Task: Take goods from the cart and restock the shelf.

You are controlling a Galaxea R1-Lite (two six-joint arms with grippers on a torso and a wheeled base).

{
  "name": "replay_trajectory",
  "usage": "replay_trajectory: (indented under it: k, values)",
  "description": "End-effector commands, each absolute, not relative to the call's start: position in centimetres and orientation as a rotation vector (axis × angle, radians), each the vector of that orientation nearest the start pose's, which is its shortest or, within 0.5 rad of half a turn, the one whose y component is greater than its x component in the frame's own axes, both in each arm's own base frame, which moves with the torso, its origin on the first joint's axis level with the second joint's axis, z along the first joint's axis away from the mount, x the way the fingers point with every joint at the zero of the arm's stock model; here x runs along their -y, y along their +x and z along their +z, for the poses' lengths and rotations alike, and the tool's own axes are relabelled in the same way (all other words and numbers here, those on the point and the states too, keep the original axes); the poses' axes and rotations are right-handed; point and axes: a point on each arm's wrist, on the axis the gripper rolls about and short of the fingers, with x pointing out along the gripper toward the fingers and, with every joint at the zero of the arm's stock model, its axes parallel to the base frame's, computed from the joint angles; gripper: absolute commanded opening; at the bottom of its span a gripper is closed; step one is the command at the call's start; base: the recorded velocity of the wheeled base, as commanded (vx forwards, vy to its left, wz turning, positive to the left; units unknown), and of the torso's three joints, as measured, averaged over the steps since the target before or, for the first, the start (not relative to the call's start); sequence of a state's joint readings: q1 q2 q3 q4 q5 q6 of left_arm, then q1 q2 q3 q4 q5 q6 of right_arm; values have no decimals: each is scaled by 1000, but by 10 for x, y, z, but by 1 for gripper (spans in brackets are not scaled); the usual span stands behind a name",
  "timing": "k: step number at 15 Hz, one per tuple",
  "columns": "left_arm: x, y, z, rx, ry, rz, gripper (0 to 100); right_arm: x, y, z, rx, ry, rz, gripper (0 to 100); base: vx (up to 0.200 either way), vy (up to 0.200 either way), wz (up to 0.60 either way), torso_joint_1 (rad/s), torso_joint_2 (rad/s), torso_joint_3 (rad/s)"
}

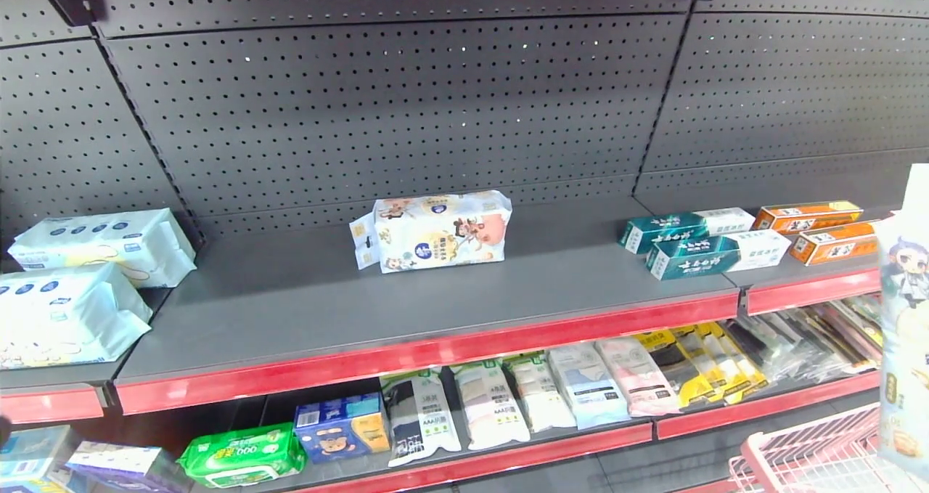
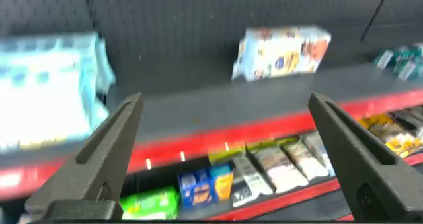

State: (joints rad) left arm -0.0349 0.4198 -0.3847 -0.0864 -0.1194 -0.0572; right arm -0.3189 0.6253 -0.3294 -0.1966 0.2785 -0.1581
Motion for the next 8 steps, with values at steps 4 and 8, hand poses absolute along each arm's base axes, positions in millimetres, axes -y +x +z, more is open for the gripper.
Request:
replay_trajectory:
  k: [4,8]
  values:
    - [9,117,238,-161,4,-197,100,4,26,192,-62,-93,-130,0,0,0,0,0,0,0]
    - [9,169,226,-223,-23,-418,100,-2,10,183,-184,-89,-66,0,0,0,0,0,0,0]
